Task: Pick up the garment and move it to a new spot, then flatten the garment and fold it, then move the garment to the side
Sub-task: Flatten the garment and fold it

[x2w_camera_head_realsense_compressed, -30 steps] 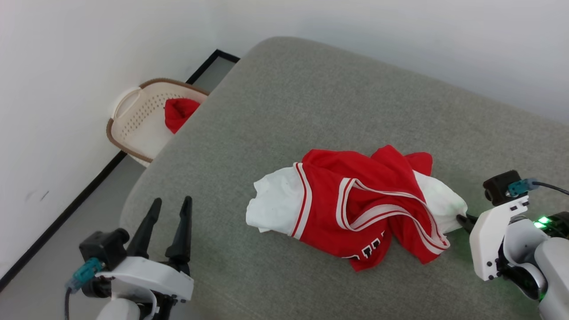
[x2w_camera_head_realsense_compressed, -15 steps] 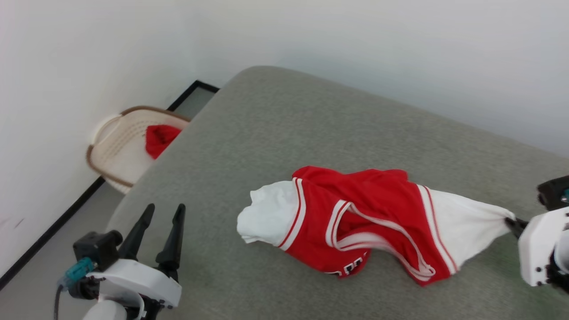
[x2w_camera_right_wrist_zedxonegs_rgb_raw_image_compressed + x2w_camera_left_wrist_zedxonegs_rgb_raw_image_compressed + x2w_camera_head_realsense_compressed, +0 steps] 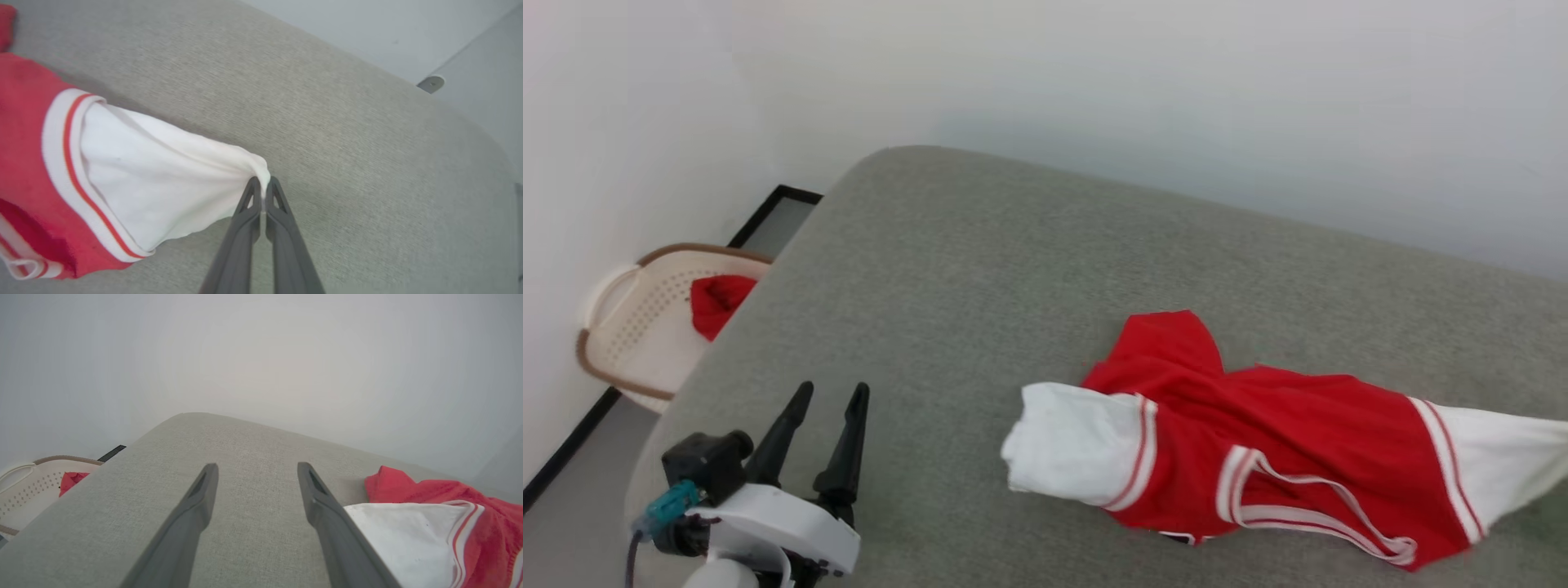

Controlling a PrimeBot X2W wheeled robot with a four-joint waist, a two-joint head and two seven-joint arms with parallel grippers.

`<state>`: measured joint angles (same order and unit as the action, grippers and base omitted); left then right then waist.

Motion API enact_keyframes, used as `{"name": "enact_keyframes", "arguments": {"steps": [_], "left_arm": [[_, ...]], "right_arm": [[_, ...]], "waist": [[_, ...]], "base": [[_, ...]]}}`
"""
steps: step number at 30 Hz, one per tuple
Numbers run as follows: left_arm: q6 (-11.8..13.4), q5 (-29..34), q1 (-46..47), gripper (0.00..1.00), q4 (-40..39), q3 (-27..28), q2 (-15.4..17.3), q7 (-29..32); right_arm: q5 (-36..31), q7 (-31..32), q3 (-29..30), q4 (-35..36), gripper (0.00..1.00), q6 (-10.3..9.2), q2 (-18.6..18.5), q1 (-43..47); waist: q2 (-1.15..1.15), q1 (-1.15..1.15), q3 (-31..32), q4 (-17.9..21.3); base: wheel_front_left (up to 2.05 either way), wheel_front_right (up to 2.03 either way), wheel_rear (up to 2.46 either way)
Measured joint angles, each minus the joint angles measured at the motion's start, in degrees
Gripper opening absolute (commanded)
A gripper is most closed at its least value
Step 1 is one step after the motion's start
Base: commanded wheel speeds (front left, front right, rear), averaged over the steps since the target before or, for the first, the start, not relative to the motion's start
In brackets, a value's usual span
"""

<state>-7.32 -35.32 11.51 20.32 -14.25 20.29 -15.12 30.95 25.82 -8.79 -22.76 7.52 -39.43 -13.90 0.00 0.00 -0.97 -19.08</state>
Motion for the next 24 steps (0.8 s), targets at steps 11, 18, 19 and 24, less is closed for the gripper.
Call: {"name": "enact_keyframes", "arguments": {"steps": [11, 18, 19, 24], "left_arm": [[0.00, -0.99, 1.14, 1.00, 0.54, -1.75, 0.25, 0.00], [0.00, -2.03, 1.41, 1.00, 0.85, -2.70, 1.66, 0.00], [0.00, -2.18, 1.39, 1.00, 0.87, -2.76, 1.81, 0.00], [0.00, -2.40, 0.59, 1.00, 0.65, -2.41, 3.09, 0.00]], "right_arm": [[-2.85, -0.96, 7.81, -5.15, 0.00, 0.00, 2.31, 2.97], [-5.02, -2.96, 7.21, -8.17, 1.00, 0.00, 5.27, 0.02], [-5.23, -3.15, 6.90, -8.48, 1.00, 0.00, 5.53, -0.31], [-5.97, -4.00, 5.66, -8.68, 1.00, 0.00, 6.31, -1.33]], "waist": [[0.00, 0.00, -1.53, 2.32], [0.00, 0.00, -1.37, 3.71], [0.00, 0.00, -1.17, 3.96], [0.00, 0.00, 0.27, 5.45]], "base": [[0.00, 0.00, 0.00], [0.00, 0.00, 0.00], [0.00, 0.00, 0.00], [0.00, 0.00, 0.00]]}}
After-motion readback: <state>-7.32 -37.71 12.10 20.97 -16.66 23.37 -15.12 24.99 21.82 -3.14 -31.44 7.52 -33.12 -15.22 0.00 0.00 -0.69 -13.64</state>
